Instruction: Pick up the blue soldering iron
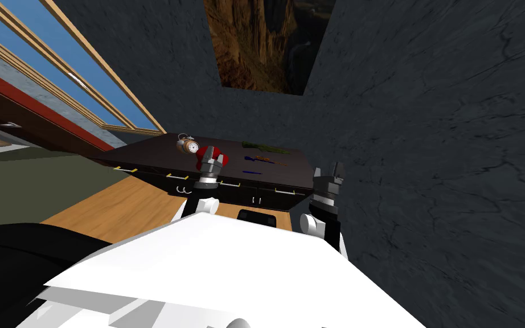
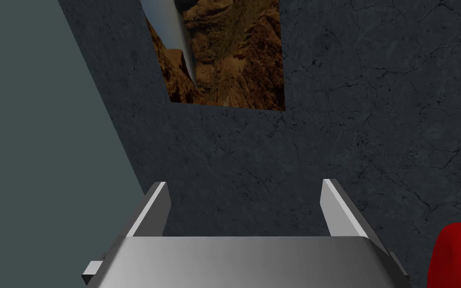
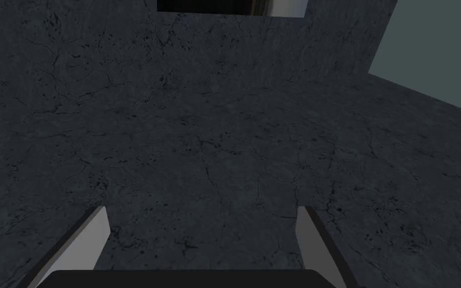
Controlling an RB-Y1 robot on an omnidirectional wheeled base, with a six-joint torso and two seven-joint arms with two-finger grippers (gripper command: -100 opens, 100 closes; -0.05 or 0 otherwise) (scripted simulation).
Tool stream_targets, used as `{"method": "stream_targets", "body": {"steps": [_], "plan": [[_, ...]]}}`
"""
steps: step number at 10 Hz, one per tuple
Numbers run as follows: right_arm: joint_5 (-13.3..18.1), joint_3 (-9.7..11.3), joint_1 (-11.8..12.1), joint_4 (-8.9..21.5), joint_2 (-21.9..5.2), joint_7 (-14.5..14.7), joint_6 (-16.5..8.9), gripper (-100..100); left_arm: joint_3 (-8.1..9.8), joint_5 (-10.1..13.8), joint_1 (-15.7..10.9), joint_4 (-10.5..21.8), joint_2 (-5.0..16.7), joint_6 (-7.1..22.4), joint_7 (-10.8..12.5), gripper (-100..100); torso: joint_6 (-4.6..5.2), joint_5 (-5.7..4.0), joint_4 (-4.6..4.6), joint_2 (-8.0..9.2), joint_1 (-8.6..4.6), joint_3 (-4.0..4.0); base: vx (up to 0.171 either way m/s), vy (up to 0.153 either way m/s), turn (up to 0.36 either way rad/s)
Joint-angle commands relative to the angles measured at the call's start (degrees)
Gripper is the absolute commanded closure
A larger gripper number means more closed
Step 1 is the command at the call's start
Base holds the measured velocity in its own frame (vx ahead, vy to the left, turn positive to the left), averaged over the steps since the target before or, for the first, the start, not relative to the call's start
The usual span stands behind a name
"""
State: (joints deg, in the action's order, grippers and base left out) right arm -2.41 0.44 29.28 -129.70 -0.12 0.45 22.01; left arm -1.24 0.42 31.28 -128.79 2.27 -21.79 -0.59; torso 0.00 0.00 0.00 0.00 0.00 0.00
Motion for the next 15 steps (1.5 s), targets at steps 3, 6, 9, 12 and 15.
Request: {"method": "stream_targets", "body": {"steps": [3,6,9,12,15], "plan": [[0.0,0.0,0.0,0.0,0.0,0.0,0.0,0,2.78,2.1,0.0,-0.4,4.3,5.6,0.3,-100,0.02,0.01,0.02,0.11,0.05,0.06,-0.03,0.005,-0.124],[0.0,0.0,0.0,0.0,0.0,0.0,0.0,0,4.97,3.8,-0.1,-0.6,6.8,10.2,0.8,-100,0.02,0.01,0.02,0.11,0.04,0.06,-0.031,0.007,-0.106],[0.0,0.0,0.0,0.0,0.0,0.0,0.0,0,6.24,4.8,-0.1,-0.7,8.2,14.9,1.1,-100,0.01,0.01,0.02,0.1,0.04,0.06,-0.025,0.005,-0.084],[0.0,0.0,0.0,0.0,0.0,0.0,0.0,0,9.05,7.2,-0.3,-0.8,11.2,19.8,2.1,-100,-0.01,0.01,0.02,0.09,0.05,0.05,-0.025,0.005,-0.129],[0.0,0.0,0.0,0.0,0.0,0.0,0.0,0,10.56,8.6,-0.4,-0.8,12.7,24.2,2.7,-100,-0.02,0.01,0.01,0.05,0.04,0.03,-0.018,0.002,-0.08]]}}
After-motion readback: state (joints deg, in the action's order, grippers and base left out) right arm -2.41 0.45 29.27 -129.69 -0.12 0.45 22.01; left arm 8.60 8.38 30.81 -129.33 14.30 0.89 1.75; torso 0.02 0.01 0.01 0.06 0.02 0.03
